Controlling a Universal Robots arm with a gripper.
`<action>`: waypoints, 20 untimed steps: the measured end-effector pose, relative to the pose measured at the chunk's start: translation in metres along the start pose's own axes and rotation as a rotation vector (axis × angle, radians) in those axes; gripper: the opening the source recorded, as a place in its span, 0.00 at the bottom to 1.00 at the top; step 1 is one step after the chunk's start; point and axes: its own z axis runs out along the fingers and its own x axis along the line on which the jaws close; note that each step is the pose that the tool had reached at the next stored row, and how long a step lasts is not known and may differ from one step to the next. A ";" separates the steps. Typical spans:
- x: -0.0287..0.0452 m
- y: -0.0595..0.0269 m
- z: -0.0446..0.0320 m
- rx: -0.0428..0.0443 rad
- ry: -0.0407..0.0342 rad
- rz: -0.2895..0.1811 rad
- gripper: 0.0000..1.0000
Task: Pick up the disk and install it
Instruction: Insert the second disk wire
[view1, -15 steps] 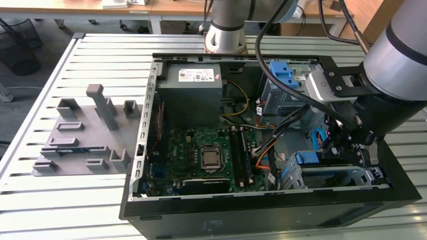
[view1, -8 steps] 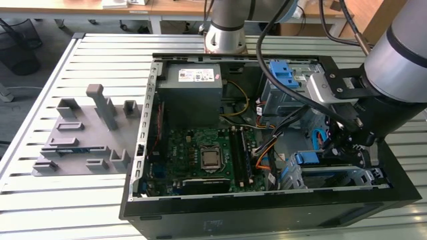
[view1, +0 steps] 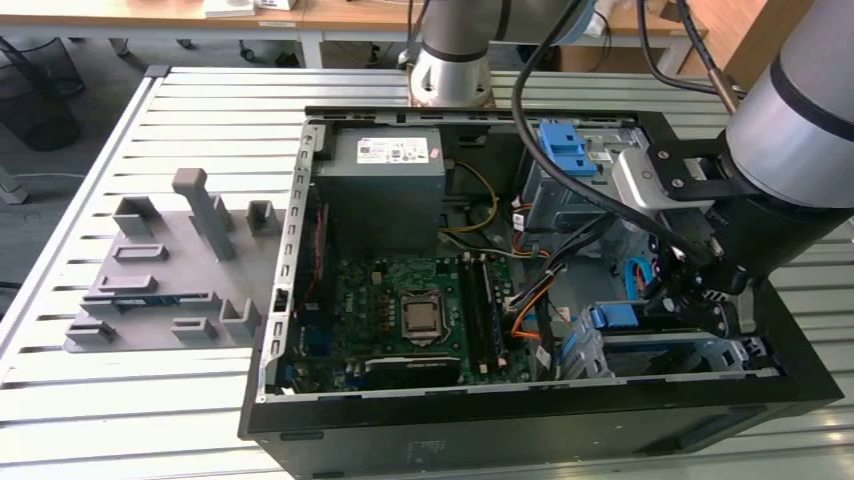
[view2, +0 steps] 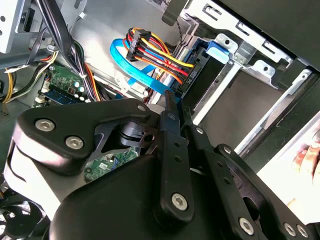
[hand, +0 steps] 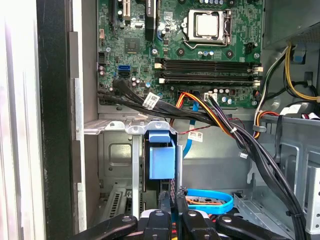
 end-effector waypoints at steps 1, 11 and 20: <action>0.0000 0.0000 0.0004 0.0000 -0.0002 0.000 0.16; 0.0002 0.0002 0.0022 0.0000 0.0001 0.000 0.16; 0.0001 0.0001 0.0014 0.0000 0.0001 0.000 0.24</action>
